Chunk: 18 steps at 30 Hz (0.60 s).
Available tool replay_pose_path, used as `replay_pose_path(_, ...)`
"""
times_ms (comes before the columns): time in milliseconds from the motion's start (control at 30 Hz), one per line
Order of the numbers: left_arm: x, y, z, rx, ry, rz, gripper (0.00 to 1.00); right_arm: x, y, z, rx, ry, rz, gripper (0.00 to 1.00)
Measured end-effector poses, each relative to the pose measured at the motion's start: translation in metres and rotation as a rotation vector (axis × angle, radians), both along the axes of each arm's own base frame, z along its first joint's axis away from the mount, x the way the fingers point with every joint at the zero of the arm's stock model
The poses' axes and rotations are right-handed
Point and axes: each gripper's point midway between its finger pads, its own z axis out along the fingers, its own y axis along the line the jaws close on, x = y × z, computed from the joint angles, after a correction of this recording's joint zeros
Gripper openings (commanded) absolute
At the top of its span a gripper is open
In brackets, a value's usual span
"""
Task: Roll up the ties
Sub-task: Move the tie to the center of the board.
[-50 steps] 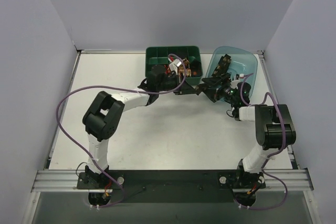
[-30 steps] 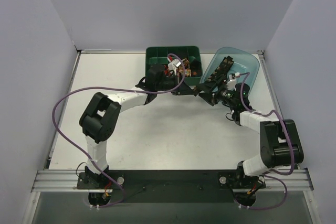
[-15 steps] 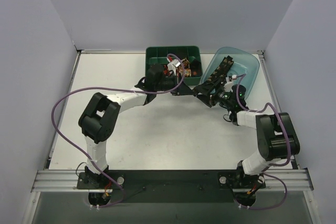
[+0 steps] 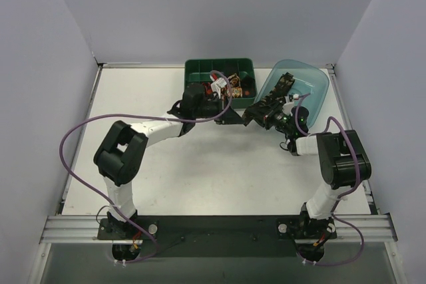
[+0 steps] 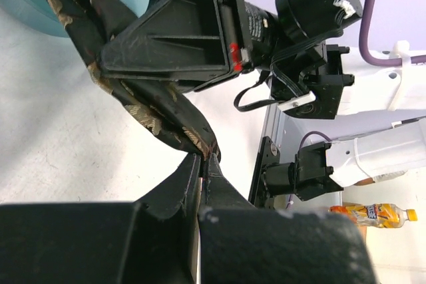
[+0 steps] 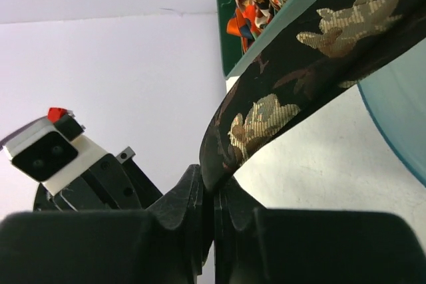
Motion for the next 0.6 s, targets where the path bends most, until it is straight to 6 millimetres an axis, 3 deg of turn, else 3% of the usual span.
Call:
replay_pose_path(100,-0.001,0.001,-0.003,0.004,0.006,-0.001,0.02,0.003,0.0,0.004,0.017,-0.001,-0.008,0.0)
replay_pose_path(167,-0.002,0.002,-0.007,0.01,0.012,0.004,0.12,0.003,-0.001,0.004,0.017,-0.002,-0.013,0.0)
replay_pose_path(200,-0.001,0.004,-0.009,0.014,0.016,0.014,0.32,0.003,-0.002,0.004,0.012,-0.003,-0.016,0.0)
replay_pose_path(267,0.0,0.009,-0.015,0.022,0.03,0.04,0.51,0.003,-0.003,0.006,0.0,-0.002,-0.027,0.0)
replay_pose_path(300,0.0,0.013,-0.017,0.024,0.035,0.054,0.67,0.004,-0.005,0.008,-0.011,-0.009,-0.038,0.0)
replay_pose_path(400,0.005,0.03,-0.019,0.016,0.06,0.134,0.84,0.002,-0.012,0.022,-0.047,-0.038,-0.083,0.0)
replay_pose_path(600,0.022,0.051,-0.006,-0.048,0.074,0.299,0.87,-0.01,-0.031,0.051,-0.11,-0.107,-0.213,0.0)
